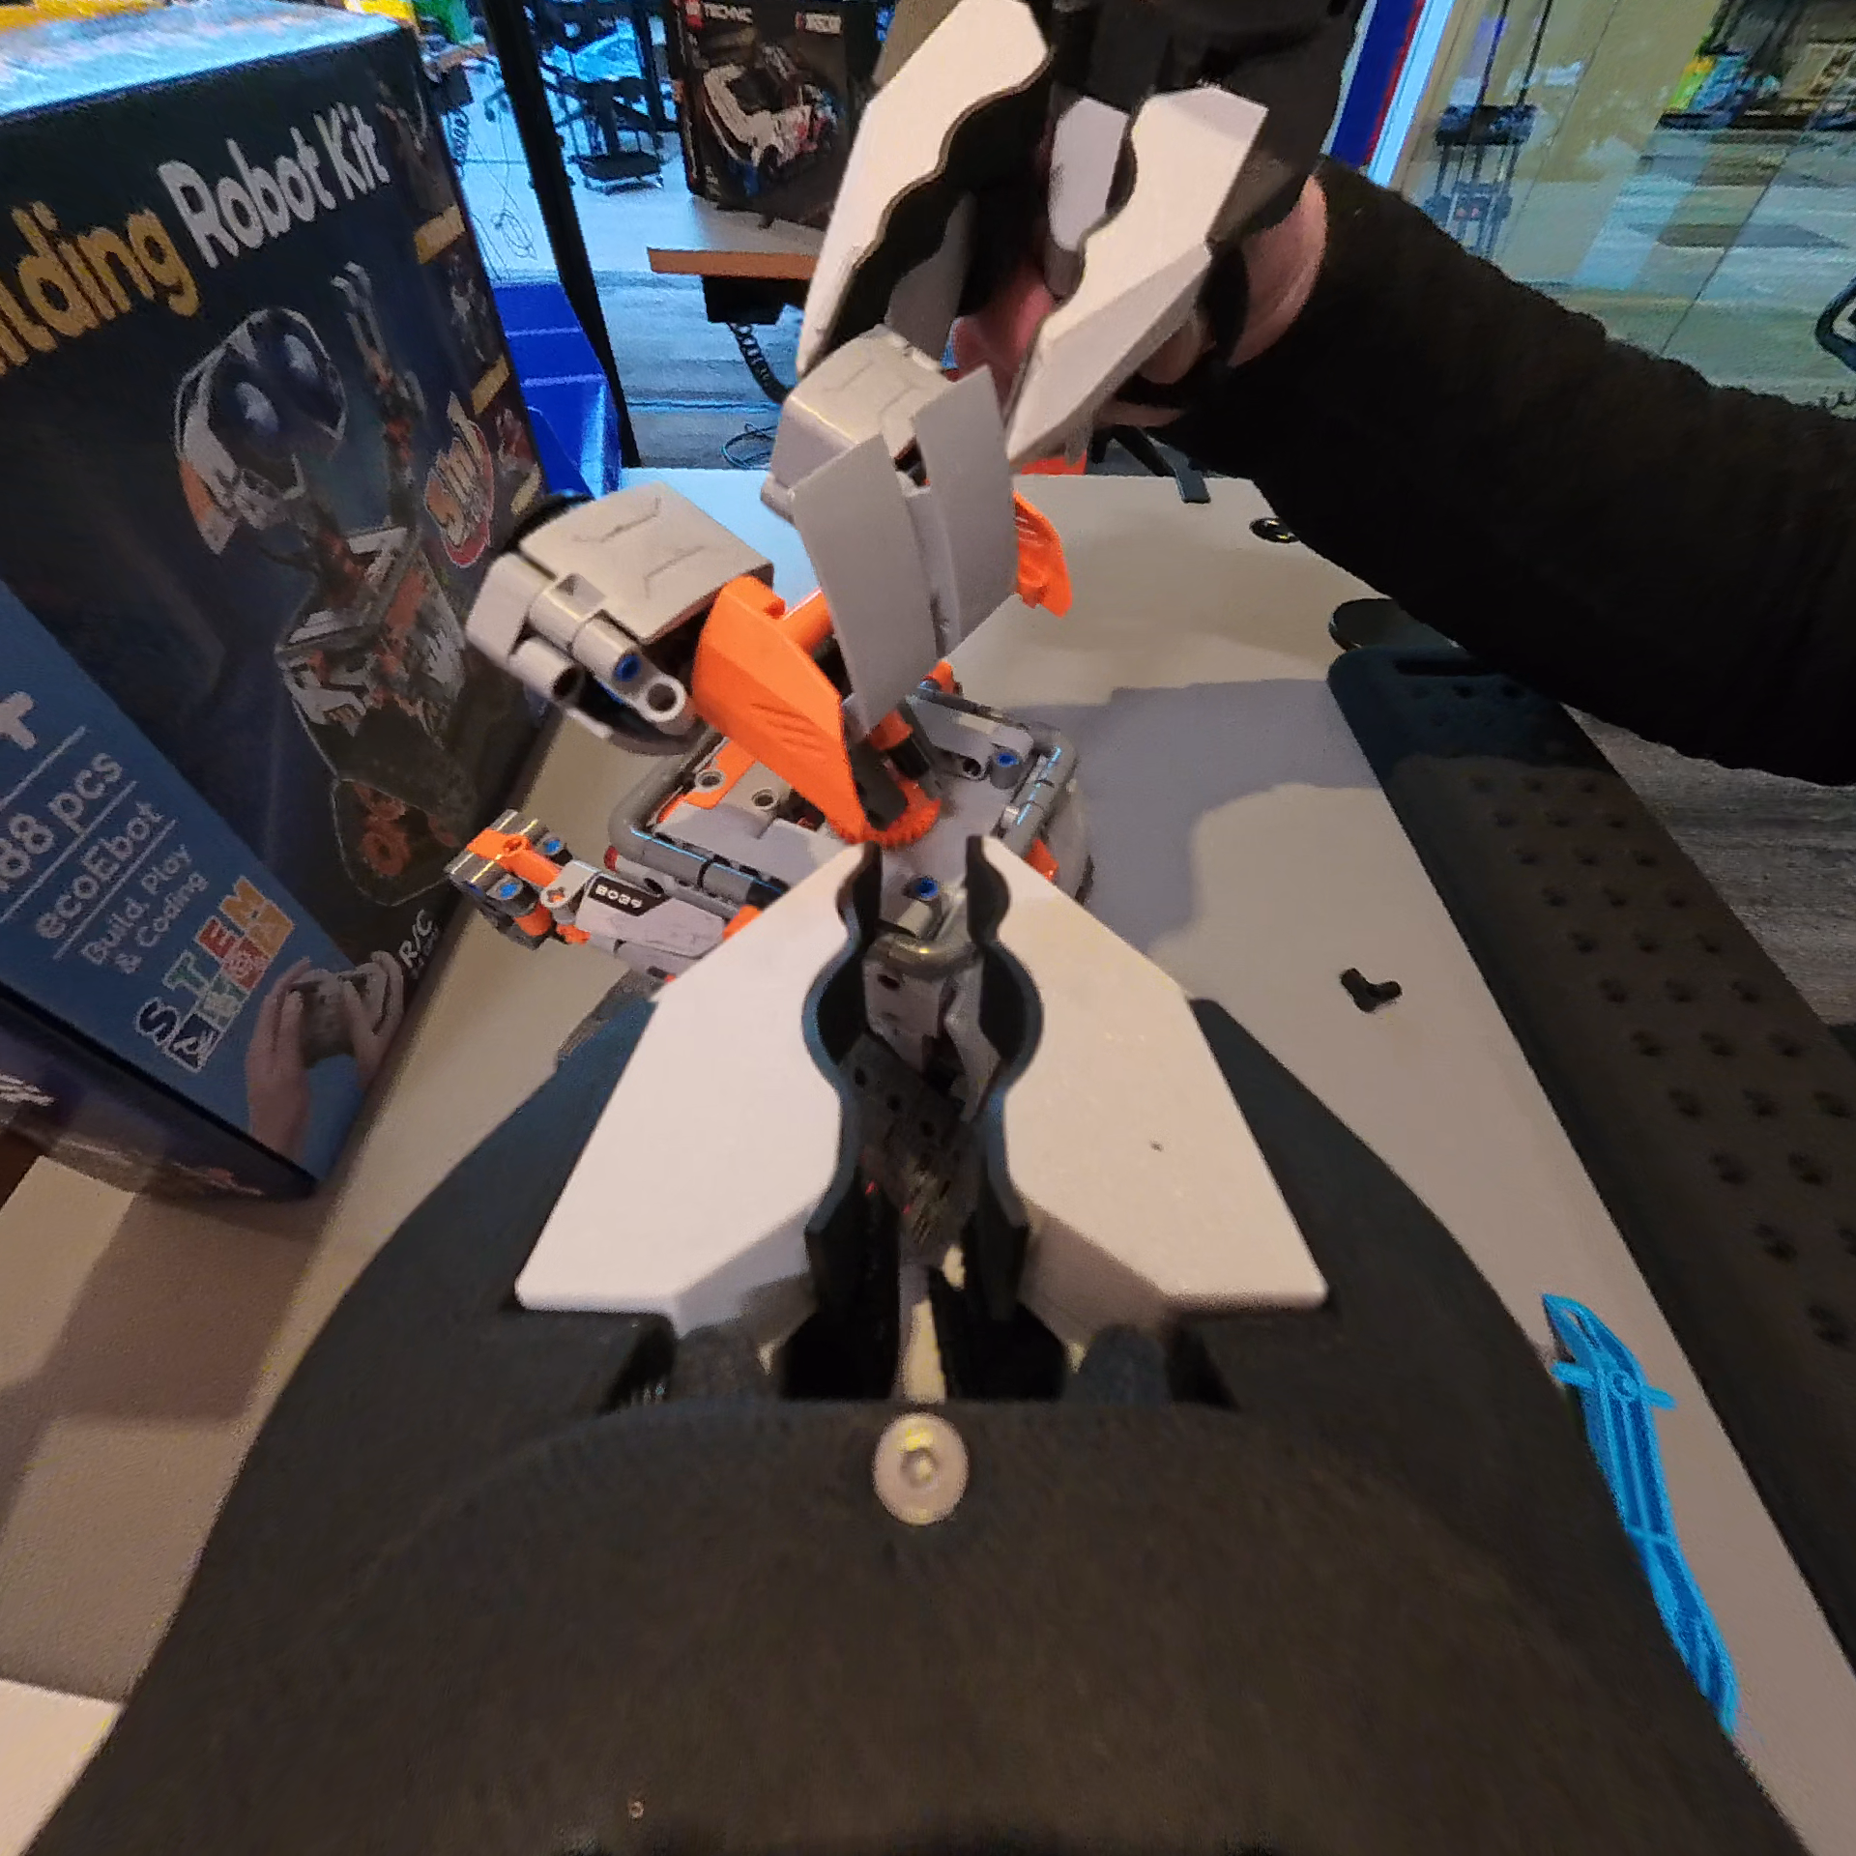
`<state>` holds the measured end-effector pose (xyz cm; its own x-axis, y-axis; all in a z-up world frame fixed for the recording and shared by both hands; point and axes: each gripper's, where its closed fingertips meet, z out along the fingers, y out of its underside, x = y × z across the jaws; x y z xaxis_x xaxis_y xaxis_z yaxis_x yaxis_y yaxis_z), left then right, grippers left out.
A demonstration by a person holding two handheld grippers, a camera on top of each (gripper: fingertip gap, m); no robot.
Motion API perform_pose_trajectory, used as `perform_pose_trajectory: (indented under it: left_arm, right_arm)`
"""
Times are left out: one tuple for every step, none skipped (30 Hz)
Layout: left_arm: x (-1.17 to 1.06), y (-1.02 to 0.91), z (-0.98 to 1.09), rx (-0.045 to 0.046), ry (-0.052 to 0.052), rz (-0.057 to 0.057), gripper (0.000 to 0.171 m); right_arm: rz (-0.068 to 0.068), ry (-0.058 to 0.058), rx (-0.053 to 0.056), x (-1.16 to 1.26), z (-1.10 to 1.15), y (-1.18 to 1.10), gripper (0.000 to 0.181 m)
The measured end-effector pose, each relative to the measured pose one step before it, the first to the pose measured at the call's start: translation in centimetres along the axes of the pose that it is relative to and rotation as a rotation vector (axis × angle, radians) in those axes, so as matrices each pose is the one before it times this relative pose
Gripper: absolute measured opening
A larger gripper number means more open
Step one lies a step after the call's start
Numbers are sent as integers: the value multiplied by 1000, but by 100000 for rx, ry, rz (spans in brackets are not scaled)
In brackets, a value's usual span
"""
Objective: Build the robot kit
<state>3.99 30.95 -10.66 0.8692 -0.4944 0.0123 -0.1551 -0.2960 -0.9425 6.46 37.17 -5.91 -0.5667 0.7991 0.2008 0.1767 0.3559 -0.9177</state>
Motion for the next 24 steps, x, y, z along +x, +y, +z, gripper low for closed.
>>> perform_pose_trajectory:
  left_arm:
    - [8, 20, -281, -233, 279, 652, 18]
    - [27, -61, -364, 91, 595, 585, 19]
    - [-55, -174, -397, 527, 213, 559, 20]
    - [-430, -316, -430, 1149, -2489, 1267, 24]
    - [-518, -479, -436, 2052, -2851, 1357, 30]
    - [-383, -629, -373, 2868, -1390, 399, 33]
    - [-358, -584, -241, 2649, -938, -387, 36]
    - [-361, -442, -88, 1792, -936, -719, 40]
    - [-208, -263, 106, 852, -74, -832, 44]
    - [20, -16, 264, -301, 1078, -653, 45]
    - [10, 64, 306, -557, 582, -434, 45]
    - [72, 77, 271, -308, 452, 133, 41]
    - [211, 205, 283, -975, 1027, 372, 37]
    - [204, 244, 277, -982, 692, 228, 34]
    - [243, 128, 213, -187, 538, 386, 31]
    - [340, 72, 175, 4, 1023, 605, 29]
    - [195, -11, 104, 51, -135, 918, 33]
    - [15, 9, 0, -311, -801, 704, 34]
    - [0, -14, -26, -273, -432, -130, 33]
    - [64, -23, 0, -12, -146, -136, 34]
    - [44, 55, -2, -231, -300, 193, 35]
    - [30, 1, -16, 171, -238, 16, 35]
    - [21, -21, -6, 418, -339, -303, 35]
    - [-10, 9, 23, 436, -674, 7, 35]
  right_arm:
    - [28, -411, 357, -64, -20, -45, 38]
    - [-576, -55, 296, -23, -53, -48, 36]
    - [-659, -120, 127, -3, -33, -31, 33]
    - [-241, -554, 251, -64, 6, -43, 32]
    - [-244, -479, 203, -25, 33, -29, 32]
    - [-181, -76, -4, 35, 51, 0, 32]
    - [26, -260, 214, 7, 45, -30, 32]
    - [-34, -108, 318, 3, 49, -40, 32]
    - [-7, 128, 365, 28, 35, -31, 33]
    - [106, 92, 547, 9, 20, -26, 32]
    - [146, 128, 655, 25, 20, -25, 32]
    - [296, 45, 705, 22, 24, -17, 32]
    - [228, -45, 673, 17, 8, -8, 32]
    - [181, -61, 582, 26, -4, 8, 33]
    - [110, 14, 595, 28, -6, 3, 32]
    - [81, -65, 780, 11, 11, -26, 32]
    - [26, 51, 1013, 11, 16, -60, 33]
    - [-70, -34, 1147, -8, 38, -55, 33]
    - [212, -216, 1341, -25, 34, -51, 34]
    - [374, -90, 1352, -5, 25, -38, 34]
    - [368, 51, 1079, -12, 10, -18, 34]
    - [226, 137, 803, -23, 9, -23, 34]
    - [68, 428, 721, 1, -2, -16, 35]
    - [60, 459, 793, 0, 16, -52, 35]
